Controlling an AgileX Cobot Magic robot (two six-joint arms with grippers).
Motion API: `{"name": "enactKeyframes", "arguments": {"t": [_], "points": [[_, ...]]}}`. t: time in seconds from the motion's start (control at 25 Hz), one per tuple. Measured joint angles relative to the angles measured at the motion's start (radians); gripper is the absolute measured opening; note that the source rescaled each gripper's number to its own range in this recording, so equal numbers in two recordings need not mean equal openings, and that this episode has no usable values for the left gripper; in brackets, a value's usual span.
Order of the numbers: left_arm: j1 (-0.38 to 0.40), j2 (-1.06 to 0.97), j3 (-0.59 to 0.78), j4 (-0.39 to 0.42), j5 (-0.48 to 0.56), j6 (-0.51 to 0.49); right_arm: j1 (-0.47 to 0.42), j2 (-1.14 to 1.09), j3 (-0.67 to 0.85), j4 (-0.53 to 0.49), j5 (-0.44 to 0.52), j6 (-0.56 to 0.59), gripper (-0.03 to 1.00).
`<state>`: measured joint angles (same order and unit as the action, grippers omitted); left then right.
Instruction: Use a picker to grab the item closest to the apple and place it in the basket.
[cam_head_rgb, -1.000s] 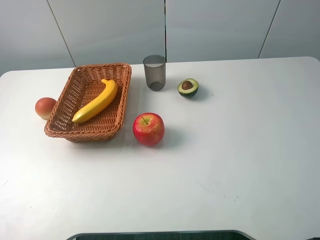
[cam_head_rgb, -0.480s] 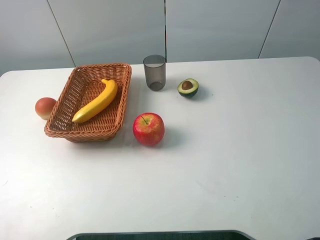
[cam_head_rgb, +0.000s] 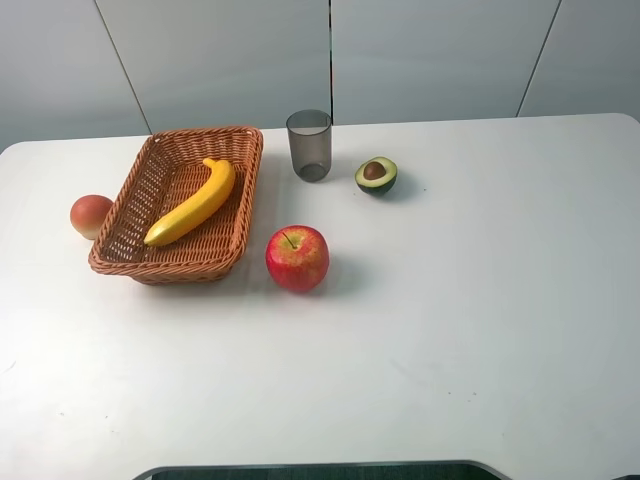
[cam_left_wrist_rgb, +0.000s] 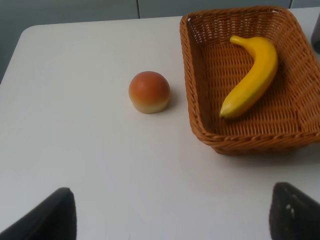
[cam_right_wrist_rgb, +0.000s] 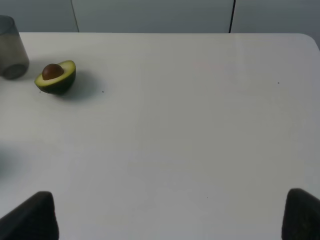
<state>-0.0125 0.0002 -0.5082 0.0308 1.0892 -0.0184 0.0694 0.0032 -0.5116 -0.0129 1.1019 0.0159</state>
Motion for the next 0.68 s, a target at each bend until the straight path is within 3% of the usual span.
{"name": "enactKeyframes", "arguments": {"t": [0.68], "points": [[0.000, 0.000, 0.000, 0.000, 0.000, -0.002, 0.000, -0.005, 0.000, 0.000, 0.000, 0.000, 0.94]]}}
